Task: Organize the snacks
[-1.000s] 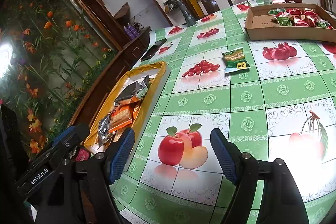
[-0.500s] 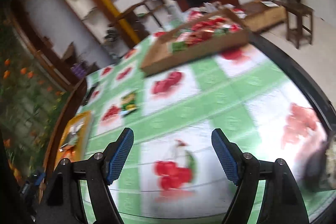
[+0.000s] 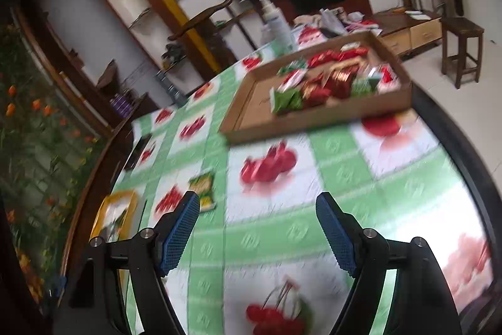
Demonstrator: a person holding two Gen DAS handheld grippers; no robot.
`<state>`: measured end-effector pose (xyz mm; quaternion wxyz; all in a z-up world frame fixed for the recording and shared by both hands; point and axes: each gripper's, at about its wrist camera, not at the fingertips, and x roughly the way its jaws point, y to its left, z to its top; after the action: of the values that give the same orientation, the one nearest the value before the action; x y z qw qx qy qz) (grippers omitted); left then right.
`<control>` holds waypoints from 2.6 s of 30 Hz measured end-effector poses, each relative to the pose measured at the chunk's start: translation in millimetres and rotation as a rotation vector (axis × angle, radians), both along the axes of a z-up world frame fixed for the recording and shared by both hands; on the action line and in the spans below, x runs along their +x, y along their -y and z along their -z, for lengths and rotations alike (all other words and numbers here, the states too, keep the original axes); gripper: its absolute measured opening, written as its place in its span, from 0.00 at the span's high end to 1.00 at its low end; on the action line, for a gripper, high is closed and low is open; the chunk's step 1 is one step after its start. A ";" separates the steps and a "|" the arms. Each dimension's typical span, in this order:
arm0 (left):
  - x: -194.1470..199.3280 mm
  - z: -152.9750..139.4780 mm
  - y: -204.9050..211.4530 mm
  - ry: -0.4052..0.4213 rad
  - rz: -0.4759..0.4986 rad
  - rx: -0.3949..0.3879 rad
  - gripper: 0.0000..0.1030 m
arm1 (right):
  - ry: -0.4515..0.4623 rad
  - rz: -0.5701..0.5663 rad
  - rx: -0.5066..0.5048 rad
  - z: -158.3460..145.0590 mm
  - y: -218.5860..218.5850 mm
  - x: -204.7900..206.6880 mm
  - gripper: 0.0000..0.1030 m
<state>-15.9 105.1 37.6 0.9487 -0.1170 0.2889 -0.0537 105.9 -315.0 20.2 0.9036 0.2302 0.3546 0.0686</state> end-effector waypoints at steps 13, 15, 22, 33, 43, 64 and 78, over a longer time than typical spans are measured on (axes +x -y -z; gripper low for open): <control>29.1 14.7 56.3 -0.088 0.277 -0.009 0.21 | -0.119 -0.006 0.040 -5.4 24.4 154.8 0.38; 30.8 13.7 45.7 -0.087 0.249 -0.004 0.21 | -0.100 -0.011 0.112 -0.3 20.6 148.4 0.38; 24.9 -12.3 -39.1 -0.027 -0.001 -0.102 0.21 | -0.123 -0.215 0.077 24.1 -46.8 124.3 0.37; -2.5 -16.1 -86.2 0.012 -0.161 -0.138 0.21 | -0.171 -0.321 -0.147 60.8 -152.1 136.5 0.36; -0.4 -4.8 -70.8 -0.043 -0.129 -0.105 0.21 | -0.186 -0.394 -0.220 68.5 -169.5 110.6 0.61; -6.1 16.5 -20.6 -0.136 -0.131 0.150 0.21 | -0.213 -0.497 -0.137 70.0 -168.1 13.5 0.62; -20.2 23.3 -19.1 -0.166 -0.190 0.237 0.21 | -0.189 -0.544 -0.204 69.9 -189.6 -22.6 0.67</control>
<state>-36.1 124.2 14.3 0.9294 -0.0349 0.3583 0.0806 83.3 -125.4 -49.7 0.8334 0.0403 0.4909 0.2505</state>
